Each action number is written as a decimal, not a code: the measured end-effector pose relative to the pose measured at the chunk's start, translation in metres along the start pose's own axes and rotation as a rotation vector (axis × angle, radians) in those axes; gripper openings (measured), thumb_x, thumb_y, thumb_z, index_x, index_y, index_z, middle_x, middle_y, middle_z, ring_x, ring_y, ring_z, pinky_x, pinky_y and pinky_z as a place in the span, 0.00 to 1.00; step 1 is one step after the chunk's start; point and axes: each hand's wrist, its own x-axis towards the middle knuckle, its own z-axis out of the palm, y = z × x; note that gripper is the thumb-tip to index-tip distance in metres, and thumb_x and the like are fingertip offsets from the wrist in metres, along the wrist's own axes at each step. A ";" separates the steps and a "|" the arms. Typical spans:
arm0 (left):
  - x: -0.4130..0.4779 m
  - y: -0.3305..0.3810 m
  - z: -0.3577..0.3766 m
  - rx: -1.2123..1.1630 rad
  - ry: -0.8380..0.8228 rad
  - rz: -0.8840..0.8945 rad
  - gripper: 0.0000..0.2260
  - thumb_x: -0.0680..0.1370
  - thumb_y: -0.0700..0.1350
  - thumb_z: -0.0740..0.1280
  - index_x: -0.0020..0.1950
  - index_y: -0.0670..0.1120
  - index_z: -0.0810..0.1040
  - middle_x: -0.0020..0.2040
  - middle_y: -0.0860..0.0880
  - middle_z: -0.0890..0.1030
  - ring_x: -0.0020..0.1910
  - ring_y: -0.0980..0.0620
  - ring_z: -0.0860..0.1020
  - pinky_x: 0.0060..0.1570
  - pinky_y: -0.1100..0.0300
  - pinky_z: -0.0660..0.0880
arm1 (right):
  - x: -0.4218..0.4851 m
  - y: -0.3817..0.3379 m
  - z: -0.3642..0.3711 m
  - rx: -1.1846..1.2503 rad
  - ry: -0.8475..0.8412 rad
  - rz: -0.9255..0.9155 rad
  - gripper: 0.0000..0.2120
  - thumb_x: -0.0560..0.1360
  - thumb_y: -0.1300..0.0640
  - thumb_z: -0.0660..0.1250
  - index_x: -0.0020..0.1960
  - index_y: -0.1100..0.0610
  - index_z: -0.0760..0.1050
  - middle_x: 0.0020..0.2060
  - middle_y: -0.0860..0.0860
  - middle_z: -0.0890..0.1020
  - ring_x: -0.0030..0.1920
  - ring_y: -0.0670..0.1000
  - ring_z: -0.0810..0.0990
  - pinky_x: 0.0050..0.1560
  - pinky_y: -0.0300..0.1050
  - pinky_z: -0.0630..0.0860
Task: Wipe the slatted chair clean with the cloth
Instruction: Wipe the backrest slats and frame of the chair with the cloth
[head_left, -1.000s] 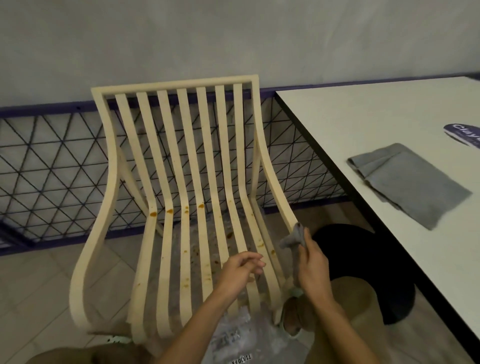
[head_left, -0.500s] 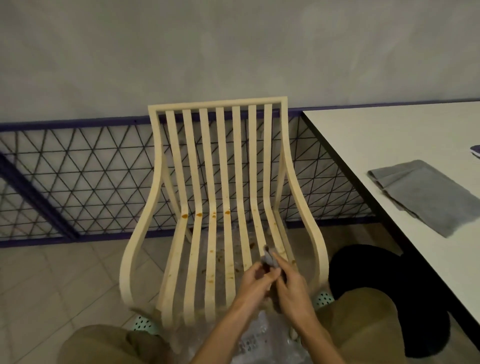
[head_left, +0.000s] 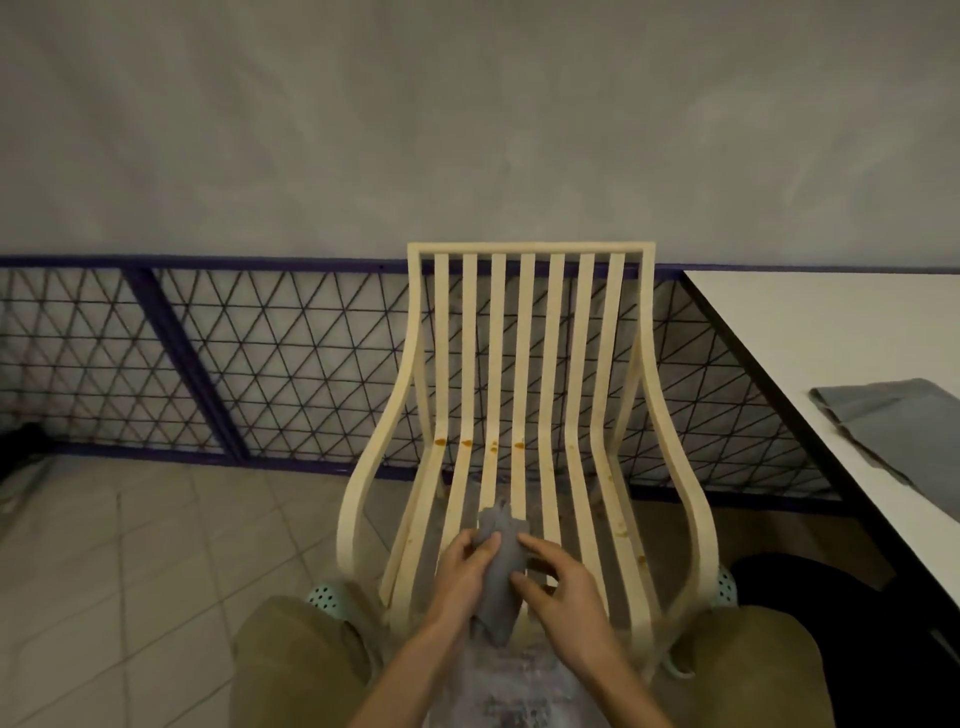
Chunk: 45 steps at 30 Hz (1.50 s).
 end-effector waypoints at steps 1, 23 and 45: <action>0.002 0.003 -0.006 0.015 -0.001 0.021 0.05 0.78 0.43 0.68 0.49 0.42 0.78 0.50 0.39 0.82 0.49 0.42 0.81 0.52 0.46 0.79 | 0.004 -0.002 0.005 0.014 -0.003 -0.013 0.20 0.76 0.60 0.69 0.65 0.47 0.72 0.63 0.44 0.75 0.60 0.40 0.75 0.53 0.30 0.75; 0.147 0.050 -0.156 -0.417 0.391 -0.191 0.20 0.83 0.53 0.54 0.60 0.40 0.77 0.40 0.44 0.82 0.45 0.46 0.79 0.48 0.51 0.74 | 0.218 -0.003 0.180 -0.377 -0.425 -0.581 0.28 0.75 0.73 0.60 0.72 0.57 0.68 0.75 0.50 0.64 0.76 0.46 0.55 0.77 0.43 0.51; 0.220 0.063 -0.139 0.213 0.381 0.251 0.20 0.83 0.57 0.50 0.68 0.54 0.74 0.65 0.55 0.76 0.63 0.62 0.72 0.65 0.55 0.69 | 0.406 -0.006 0.173 -0.697 -0.315 -0.702 0.27 0.72 0.73 0.63 0.70 0.67 0.68 0.72 0.62 0.67 0.76 0.61 0.58 0.77 0.56 0.52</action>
